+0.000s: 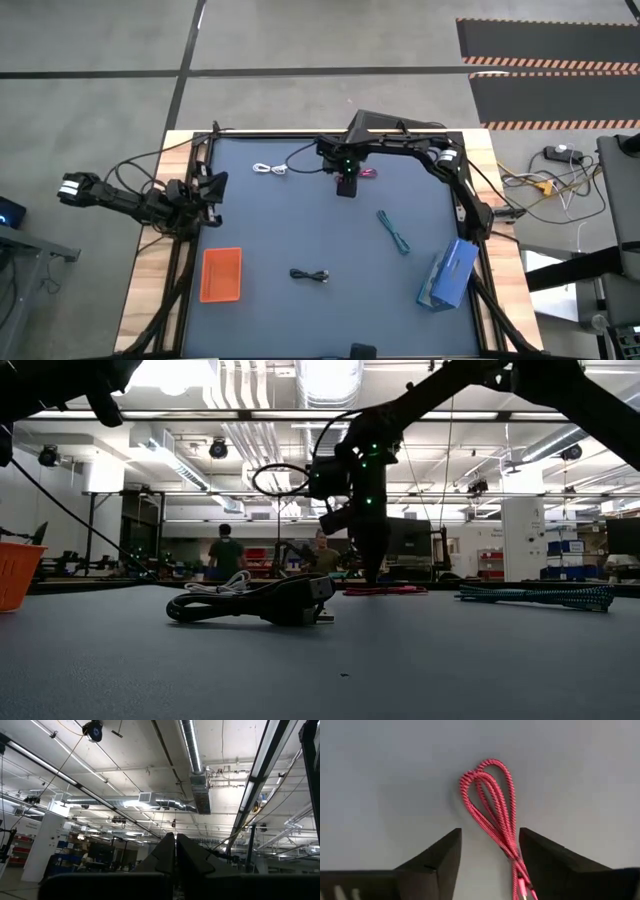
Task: Pick and place USB-C Cables
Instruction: Put the red charger cable into the orange bin
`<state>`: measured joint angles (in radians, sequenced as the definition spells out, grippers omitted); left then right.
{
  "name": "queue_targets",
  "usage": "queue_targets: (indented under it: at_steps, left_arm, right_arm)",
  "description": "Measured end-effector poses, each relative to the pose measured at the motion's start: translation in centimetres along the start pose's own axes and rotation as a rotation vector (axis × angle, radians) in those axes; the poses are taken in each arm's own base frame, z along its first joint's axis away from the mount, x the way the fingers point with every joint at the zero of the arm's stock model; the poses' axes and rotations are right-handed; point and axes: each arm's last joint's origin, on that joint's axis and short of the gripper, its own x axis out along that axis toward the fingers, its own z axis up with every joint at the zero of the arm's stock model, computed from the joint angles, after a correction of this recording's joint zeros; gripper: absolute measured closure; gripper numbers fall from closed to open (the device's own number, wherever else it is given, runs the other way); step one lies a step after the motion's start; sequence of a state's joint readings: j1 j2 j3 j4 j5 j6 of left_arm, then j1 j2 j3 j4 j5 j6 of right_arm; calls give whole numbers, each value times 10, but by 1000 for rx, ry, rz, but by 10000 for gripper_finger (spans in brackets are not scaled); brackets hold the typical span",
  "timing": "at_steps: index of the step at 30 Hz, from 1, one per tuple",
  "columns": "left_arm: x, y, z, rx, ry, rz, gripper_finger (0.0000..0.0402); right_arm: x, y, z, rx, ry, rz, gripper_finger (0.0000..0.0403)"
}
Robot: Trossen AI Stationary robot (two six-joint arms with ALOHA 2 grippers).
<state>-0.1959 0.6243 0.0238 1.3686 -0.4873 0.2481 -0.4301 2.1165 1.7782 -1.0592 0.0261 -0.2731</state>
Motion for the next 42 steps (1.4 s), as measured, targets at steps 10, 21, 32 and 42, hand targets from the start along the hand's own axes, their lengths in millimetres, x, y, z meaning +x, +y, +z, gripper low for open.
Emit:
queue_targets:
  at_steps: [10,21,32,42]
  left_arm:
    - [0,0,0,1,2,0,400]
    - [0,0,-1,2,3,-1,400]
    - [0,0,-1,2,4,-1,400]
    - [0,0,-1,2,4,-1,400]
  right_arm:
    - [11,-4,3,-8,-5,-2,207]
    - [23,-7,4,-20,5,7,216]
    - [24,-6,3,-21,4,20,273]
    - [24,-5,4,-1,-9,56,363]
